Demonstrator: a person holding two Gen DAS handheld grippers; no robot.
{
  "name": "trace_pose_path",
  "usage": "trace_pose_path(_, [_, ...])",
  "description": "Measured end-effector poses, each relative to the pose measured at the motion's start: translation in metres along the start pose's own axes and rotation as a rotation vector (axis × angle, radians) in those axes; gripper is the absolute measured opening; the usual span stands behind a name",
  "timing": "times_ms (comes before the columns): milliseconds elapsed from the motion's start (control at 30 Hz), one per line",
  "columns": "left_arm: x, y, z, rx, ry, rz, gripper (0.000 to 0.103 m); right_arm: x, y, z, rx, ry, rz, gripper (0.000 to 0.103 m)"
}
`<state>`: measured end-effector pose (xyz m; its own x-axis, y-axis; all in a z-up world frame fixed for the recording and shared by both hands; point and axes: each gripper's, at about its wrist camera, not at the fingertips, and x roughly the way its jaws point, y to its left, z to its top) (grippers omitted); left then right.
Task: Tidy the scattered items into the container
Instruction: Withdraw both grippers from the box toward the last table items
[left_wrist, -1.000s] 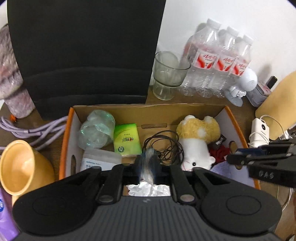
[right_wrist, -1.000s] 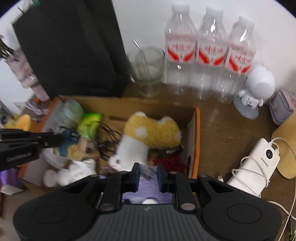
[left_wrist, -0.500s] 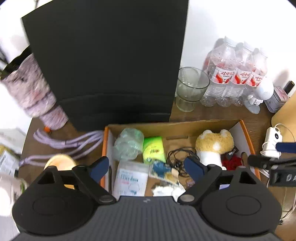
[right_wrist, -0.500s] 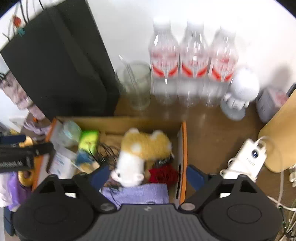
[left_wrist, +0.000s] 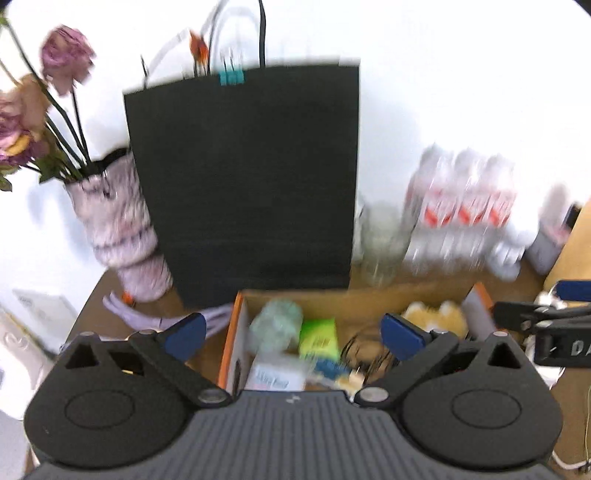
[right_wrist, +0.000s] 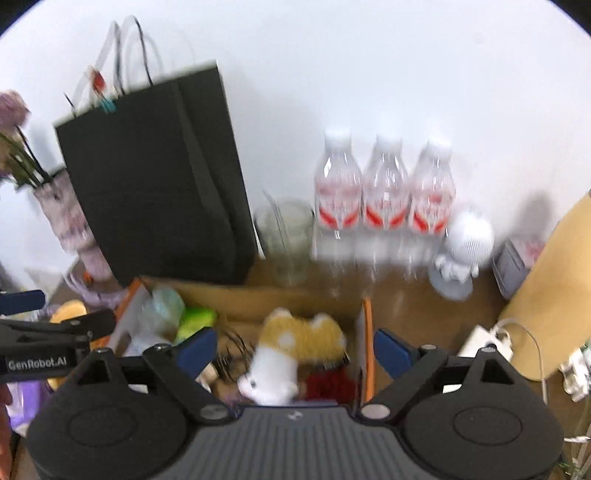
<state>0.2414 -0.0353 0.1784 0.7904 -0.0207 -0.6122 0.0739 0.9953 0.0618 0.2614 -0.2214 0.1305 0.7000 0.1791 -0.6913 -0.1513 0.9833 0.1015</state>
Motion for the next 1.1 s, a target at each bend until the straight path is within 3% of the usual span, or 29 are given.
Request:
trace_pose_path(133, [-0.011, 0.0, -0.018, -0.053, -0.139, -0.023, 0.103, -0.013, 0.006, -0.039, -0.004, -0.249, 0.092, 0.092])
trace_pose_path(233, [-0.012, -0.002, -0.024, -0.042, -0.179, 0.002, 0.103, -0.011, 0.013, -0.058, -0.034, -0.318, 0.087, 0.092])
trace_pose_path(433, [-0.023, -0.002, -0.033, -0.011, -0.204, 0.018, 0.103, -0.009, 0.025, -0.059, -0.062, -0.294, 0.061, 0.092])
trace_pose_path(533, [-0.038, 0.003, -0.055, -0.03, -0.23, 0.064, 0.103, -0.019, 0.027, -0.072, -0.043, -0.299, 0.046, 0.092])
trace_pose_path(600, [-0.051, 0.007, -0.074, -0.035, -0.208, 0.084, 0.103, -0.03, 0.022, -0.092, 0.005, -0.287, 0.076, 0.092])
trace_pose_path(733, [-0.092, 0.017, -0.124, -0.004, -0.25, 0.014, 0.103, -0.058, 0.006, -0.145, 0.112, -0.218, 0.219, 0.092])
trace_pose_path(833, [-0.125, 0.031, -0.172, -0.036, -0.251, -0.057, 0.103, -0.087, -0.003, -0.185, 0.13, -0.214, 0.251, 0.092])
trace_pose_path(933, [-0.142, 0.042, -0.221, -0.054, -0.244, -0.051, 0.103, -0.11, -0.01, -0.231, 0.127, -0.243, 0.204, 0.099])
trace_pose_path(1033, [-0.135, 0.038, -0.256, 0.008, -0.157, -0.046, 0.103, -0.116, -0.016, -0.266, 0.129, -0.241, 0.126, 0.099])
trace_pose_path(1100, [-0.125, 0.029, -0.265, 0.073, -0.119, -0.088, 0.103, -0.111, -0.021, -0.277, 0.136, -0.222, 0.089, 0.099])
